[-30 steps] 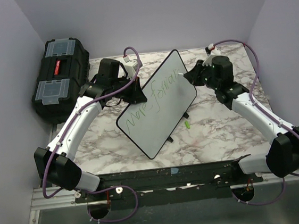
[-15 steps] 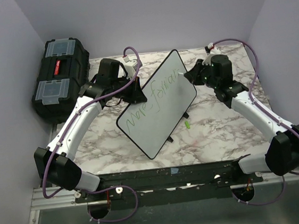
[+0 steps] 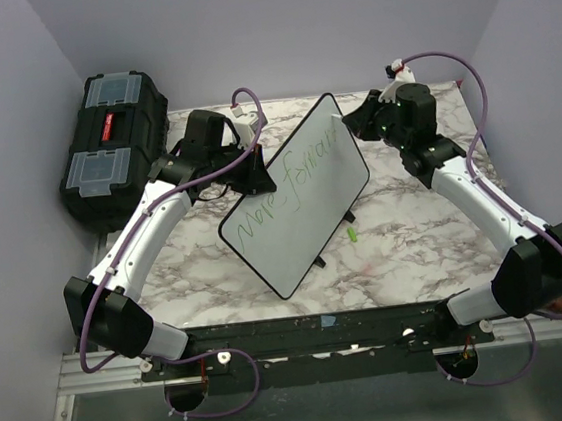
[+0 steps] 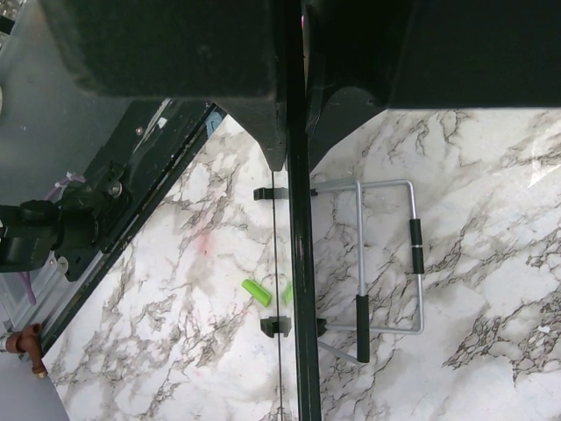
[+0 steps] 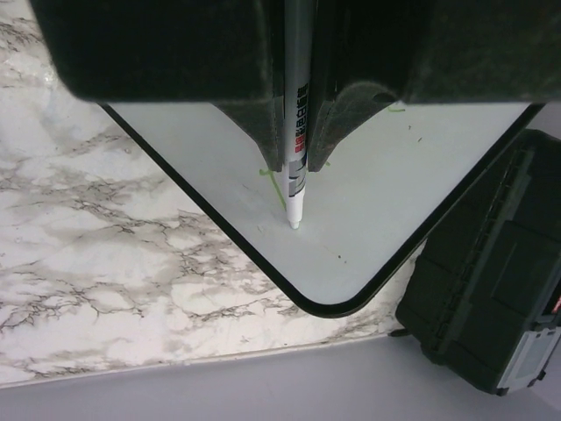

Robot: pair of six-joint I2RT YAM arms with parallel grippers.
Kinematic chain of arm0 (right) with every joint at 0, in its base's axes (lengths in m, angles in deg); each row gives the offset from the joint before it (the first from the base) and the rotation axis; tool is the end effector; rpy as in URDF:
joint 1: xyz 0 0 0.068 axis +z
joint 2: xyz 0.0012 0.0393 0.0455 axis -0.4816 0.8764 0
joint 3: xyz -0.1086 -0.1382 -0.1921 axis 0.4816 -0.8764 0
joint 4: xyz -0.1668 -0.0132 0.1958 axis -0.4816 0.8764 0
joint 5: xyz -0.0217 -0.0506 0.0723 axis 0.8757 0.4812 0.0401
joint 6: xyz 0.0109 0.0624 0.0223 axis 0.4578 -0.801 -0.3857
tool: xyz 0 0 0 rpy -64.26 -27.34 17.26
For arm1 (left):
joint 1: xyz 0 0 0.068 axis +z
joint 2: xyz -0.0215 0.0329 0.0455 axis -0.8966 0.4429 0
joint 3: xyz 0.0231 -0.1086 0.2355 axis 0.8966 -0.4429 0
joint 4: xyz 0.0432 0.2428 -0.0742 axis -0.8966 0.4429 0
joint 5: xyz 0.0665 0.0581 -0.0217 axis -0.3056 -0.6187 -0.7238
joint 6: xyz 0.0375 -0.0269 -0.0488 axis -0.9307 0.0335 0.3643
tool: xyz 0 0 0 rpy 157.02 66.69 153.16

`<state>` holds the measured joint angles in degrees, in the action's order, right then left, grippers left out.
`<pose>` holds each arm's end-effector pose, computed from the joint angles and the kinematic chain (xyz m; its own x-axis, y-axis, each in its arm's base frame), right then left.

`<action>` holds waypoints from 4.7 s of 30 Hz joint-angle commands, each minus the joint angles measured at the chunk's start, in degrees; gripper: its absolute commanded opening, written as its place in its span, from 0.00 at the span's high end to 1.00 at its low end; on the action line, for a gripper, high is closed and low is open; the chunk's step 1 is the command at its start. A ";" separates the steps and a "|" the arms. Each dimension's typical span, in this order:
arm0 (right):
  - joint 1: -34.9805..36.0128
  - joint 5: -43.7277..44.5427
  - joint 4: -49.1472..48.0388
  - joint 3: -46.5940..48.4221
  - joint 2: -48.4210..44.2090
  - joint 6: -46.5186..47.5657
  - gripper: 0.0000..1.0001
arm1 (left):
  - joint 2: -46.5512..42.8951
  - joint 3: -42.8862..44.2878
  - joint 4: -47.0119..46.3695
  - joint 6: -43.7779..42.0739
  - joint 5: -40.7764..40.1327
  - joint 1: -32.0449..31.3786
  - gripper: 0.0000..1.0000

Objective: Write a sentence on the whiteboard

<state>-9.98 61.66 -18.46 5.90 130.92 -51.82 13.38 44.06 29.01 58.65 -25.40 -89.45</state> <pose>0.3316 0.1184 0.3427 -0.3825 0.3049 -0.8722 -0.2775 0.8625 0.4232 0.2754 -0.1651 0.3402 -0.7206 0.1835 -0.6686 0.6104 0.6251 -0.4864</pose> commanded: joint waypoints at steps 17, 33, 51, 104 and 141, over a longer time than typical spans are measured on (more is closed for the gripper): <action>0.44 -0.88 -0.79 -8.89 -2.76 -1.50 0.99 | 1.05 -1.95 1.21 -7.08 -1.97 -1.68 1.00; 0.39 0.51 1.89 -8.09 -4.88 -0.88 0.99 | 1.14 -1.96 1.17 -7.01 -2.06 -1.69 1.00; 0.42 0.78 12.67 -8.70 -17.87 0.22 0.99 | 2.89 -1.36 1.62 -5.37 -5.58 -1.40 1.00; 41.67 27.14 14.85 -19.74 -26.98 3.40 0.99 | 10.01 1.05 1.11 -5.88 -12.71 3.44 1.00; 47.63 26.91 7.74 -30.99 -28.22 0.66 0.99 | 8.51 -2.39 0.22 -3.58 -12.22 4.22 1.00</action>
<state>37.25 91.32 -8.17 -25.05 101.65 -51.34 18.80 45.20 27.24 63.99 -26.25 -84.75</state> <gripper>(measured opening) 0.133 0.089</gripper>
